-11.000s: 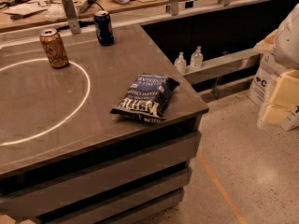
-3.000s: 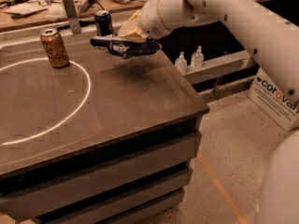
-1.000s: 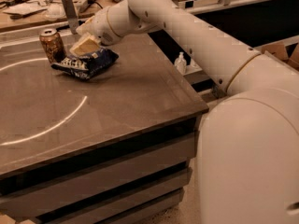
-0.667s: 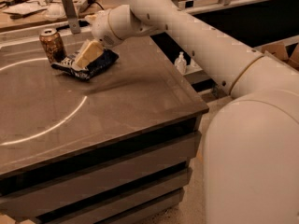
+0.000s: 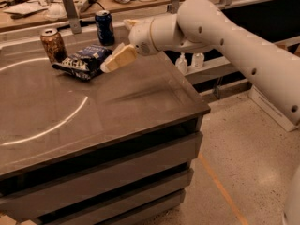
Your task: Move blue chip bag near orange can
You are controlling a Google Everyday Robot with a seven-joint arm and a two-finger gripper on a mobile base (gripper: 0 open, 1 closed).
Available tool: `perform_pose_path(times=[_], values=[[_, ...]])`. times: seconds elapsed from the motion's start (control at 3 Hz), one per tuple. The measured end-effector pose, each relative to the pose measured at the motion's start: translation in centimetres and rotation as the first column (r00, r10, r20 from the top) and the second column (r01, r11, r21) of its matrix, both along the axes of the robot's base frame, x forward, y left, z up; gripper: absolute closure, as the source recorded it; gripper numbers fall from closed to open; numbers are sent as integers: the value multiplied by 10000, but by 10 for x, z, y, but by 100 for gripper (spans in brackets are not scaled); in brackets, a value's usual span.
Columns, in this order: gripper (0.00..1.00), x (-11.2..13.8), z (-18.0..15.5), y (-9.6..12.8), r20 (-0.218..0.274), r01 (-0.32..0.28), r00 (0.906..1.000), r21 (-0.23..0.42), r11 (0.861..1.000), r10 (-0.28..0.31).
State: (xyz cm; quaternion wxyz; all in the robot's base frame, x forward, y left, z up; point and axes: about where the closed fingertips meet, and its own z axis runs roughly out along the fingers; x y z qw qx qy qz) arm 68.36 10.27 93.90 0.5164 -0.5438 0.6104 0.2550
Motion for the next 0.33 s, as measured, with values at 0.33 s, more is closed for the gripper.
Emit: perform_pose_path(times=[0.33], values=[[0, 1, -4, -12, -49, 153, 9999, -38, 9999, -153]])
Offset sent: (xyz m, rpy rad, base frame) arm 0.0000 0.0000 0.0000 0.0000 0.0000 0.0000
